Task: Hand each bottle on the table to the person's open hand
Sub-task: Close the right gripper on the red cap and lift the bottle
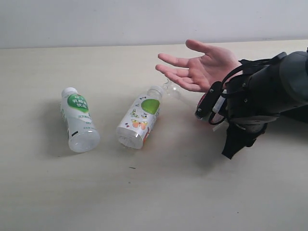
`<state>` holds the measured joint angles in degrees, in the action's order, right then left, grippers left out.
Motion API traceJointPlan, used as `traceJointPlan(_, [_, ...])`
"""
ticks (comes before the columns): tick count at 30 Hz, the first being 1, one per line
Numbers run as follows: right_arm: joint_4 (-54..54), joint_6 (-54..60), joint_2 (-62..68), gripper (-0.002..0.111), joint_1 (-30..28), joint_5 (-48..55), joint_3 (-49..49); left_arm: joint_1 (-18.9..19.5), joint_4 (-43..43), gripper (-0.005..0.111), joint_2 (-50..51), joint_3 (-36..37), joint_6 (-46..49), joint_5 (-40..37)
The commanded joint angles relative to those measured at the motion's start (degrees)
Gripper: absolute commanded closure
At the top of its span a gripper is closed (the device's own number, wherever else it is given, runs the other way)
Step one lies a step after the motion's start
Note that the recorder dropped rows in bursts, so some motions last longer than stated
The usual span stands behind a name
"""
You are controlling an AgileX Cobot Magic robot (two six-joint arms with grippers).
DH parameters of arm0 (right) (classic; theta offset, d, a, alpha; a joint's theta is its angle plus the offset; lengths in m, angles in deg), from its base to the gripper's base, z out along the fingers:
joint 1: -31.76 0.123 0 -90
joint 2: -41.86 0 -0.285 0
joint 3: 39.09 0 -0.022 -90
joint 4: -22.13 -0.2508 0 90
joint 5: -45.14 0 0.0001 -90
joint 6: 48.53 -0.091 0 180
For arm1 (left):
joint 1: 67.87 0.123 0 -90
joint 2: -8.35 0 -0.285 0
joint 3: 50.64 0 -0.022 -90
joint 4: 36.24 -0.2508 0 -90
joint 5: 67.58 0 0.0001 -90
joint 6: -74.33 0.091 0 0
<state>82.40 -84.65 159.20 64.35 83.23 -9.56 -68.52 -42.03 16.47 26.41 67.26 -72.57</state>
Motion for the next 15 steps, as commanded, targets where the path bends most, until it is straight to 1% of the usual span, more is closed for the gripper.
traceJointPlan(1, [0.08, 0.02, -0.05, 0.086, 0.06, -0.35, -0.23, 0.18, 0.36, 0.107, -0.33, 0.16, 0.03, 0.42])
traceJointPlan(5, [0.33, -0.03, -0.17, 0.106, 0.06, -0.35, -0.23, 0.18, 0.36, 0.107, -0.33, 0.16, 0.03, 0.42])
traceJointPlan(6, [0.33, -0.03, -0.29, 0.108, 0.06, -0.23, -0.23, 0.18, 0.36, 0.107, -0.33, 0.16, 0.03, 0.42])
traceJointPlan(12, [-2.0, 0.07, -2.56, 0.108, 0.06, 3.69, -0.23, 0.18, 0.36, 0.107, -0.33, 0.16, 0.03, 0.42])
traceJointPlan(15, [-6.38, 4.68, -4.36, 0.108, 0.06, 5.5, -0.23, 0.18, 0.36, 0.107, -0.33, 0.16, 0.03, 0.42])
